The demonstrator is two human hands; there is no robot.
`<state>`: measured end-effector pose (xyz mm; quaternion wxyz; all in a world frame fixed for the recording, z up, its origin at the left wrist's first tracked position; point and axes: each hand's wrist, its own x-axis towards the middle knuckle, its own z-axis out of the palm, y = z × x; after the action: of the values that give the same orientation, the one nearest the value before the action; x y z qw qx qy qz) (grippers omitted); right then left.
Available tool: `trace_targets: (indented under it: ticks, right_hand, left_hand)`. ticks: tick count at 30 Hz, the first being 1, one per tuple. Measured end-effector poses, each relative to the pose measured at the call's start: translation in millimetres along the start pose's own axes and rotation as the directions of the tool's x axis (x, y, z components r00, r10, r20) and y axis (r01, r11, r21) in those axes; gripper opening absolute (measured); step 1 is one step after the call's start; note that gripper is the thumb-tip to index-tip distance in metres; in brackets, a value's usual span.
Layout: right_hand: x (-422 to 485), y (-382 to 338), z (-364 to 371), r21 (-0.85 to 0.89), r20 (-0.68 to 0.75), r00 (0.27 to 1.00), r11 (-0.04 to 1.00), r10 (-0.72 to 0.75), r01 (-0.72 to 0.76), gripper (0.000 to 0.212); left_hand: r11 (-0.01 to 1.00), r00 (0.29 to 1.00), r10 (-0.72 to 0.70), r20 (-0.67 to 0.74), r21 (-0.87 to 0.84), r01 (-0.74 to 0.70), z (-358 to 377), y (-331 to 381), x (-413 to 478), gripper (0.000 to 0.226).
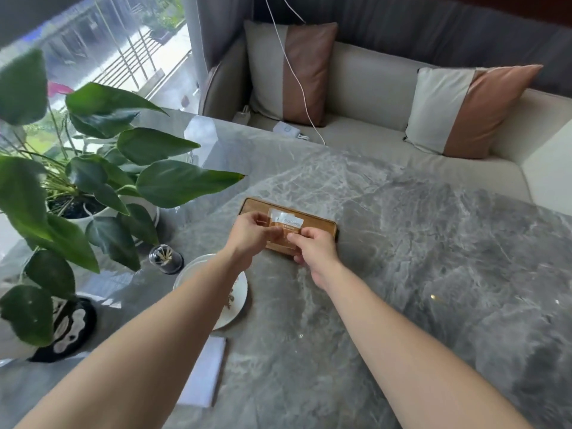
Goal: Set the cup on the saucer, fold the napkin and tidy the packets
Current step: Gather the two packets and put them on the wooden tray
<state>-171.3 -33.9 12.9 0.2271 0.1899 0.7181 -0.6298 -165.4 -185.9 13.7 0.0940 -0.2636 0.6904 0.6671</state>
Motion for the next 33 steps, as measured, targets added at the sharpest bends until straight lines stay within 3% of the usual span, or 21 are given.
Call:
trace_targets:
  ticks: [8, 15, 22, 27, 33]
  right_hand:
    - [33, 5, 23, -0.183, -0.121, 0.993, 0.983, -0.013, -0.010, 0.027]
    - [54, 10, 33, -0.402, -0.238, 0.969, 0.915, -0.061, -0.041, 0.040]
    - [54, 16, 40, -0.489, -0.288, 0.943, 0.872, -0.165, 0.003, 0.021]
    - [48, 18, 40, -0.515, -0.299, 0.926, 0.856, -0.232, 0.048, 0.024]
    - [40, 20, 39, -0.524, -0.267, 0.925, 0.846, -0.271, 0.096, 0.016]
  left_hand:
    - [0.992, 0.998, -0.055, -0.023, 0.109, 0.057, -3, -6, 40, 0.033]
    - [0.865, 0.993, 0.095, -0.070, 0.500, -0.047, 2, -7, 55, 0.029]
    - [0.719, 0.972, 0.229, -0.048, 0.682, -0.136, 3, -15, 54, 0.022]
    - [0.564, 0.933, 0.357, -0.047, 0.807, -0.176, 2, -21, 50, 0.037]
    - [0.497, 0.916, 0.401, -0.033, 0.848, -0.186, 2, -26, 43, 0.047]
